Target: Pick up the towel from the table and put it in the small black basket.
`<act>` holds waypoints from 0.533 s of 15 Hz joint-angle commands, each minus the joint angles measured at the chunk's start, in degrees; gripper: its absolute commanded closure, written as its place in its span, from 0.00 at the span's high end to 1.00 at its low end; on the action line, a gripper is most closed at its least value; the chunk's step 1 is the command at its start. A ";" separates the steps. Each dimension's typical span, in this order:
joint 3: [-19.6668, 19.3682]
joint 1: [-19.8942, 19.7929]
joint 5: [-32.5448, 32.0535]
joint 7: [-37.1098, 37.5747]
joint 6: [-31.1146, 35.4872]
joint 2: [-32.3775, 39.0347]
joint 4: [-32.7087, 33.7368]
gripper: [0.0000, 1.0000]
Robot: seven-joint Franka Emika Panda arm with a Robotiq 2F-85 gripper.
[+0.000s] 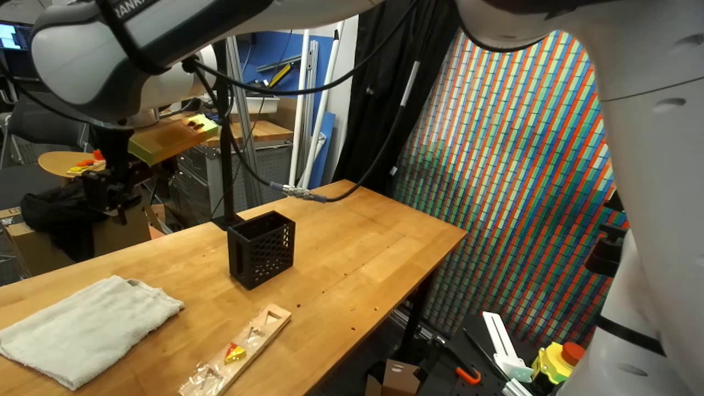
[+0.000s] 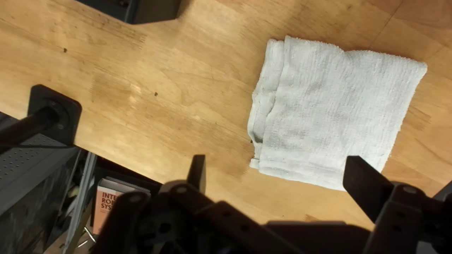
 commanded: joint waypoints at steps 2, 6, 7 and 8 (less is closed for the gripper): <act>-0.74 2.19 1.96 -4.61 1.67 8.88 9.62 1.00; 0.05 3.27 3.87 -5.85 5.03 14.98 13.64 1.00; 0.32 3.55 4.59 -6.20 5.81 16.29 14.42 1.00; 0.57 3.85 5.37 -6.39 6.53 17.63 15.08 1.00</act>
